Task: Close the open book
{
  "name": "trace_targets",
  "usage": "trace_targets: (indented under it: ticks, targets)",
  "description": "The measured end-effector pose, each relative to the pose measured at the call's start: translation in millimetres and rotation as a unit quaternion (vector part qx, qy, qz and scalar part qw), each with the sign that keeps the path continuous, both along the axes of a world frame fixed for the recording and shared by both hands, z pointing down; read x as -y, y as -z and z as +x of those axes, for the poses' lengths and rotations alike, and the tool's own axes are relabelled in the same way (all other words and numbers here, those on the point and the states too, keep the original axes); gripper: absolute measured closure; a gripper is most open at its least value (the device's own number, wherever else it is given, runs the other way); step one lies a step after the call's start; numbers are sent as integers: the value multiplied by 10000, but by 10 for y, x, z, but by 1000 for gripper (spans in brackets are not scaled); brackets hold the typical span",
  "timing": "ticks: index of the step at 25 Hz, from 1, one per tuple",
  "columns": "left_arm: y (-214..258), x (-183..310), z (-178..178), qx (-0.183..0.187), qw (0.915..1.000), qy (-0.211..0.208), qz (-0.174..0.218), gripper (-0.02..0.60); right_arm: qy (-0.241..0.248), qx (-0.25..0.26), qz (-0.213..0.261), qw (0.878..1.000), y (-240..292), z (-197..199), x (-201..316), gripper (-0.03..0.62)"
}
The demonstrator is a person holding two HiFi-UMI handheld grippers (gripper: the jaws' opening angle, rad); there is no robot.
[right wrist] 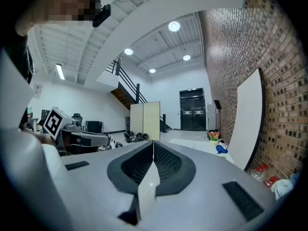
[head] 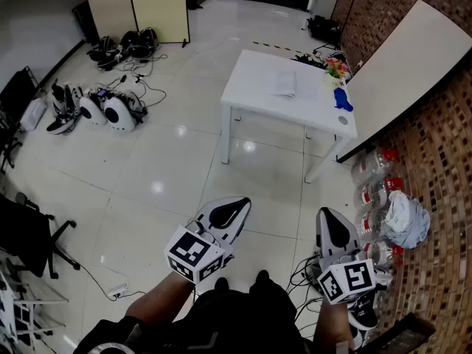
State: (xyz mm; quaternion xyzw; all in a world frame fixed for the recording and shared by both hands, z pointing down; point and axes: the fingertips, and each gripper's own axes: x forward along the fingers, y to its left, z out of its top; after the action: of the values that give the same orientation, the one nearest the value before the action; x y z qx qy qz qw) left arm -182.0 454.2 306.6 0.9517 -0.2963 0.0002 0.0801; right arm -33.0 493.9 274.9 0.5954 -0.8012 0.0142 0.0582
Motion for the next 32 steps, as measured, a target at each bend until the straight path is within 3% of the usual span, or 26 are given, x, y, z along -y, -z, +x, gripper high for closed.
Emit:
trace_targets:
  ticks: [5,20,28,32]
  targets:
    - [-44,499,164,82,9999,107,39,586,70,33,82,9999,-38,192,500,595]
    - [183,2190,1180,313,9965,757,137,586,660,153,228,9974,76,1373,2349,594]
    - [57,2973,1218,384,9962,779,17,586,636,261,107,9976,-70,1399,3177,595]
    - [-66,3587,1202,346,9970,699,26,586,602,24,39,9982,-159,1361,3769,595]
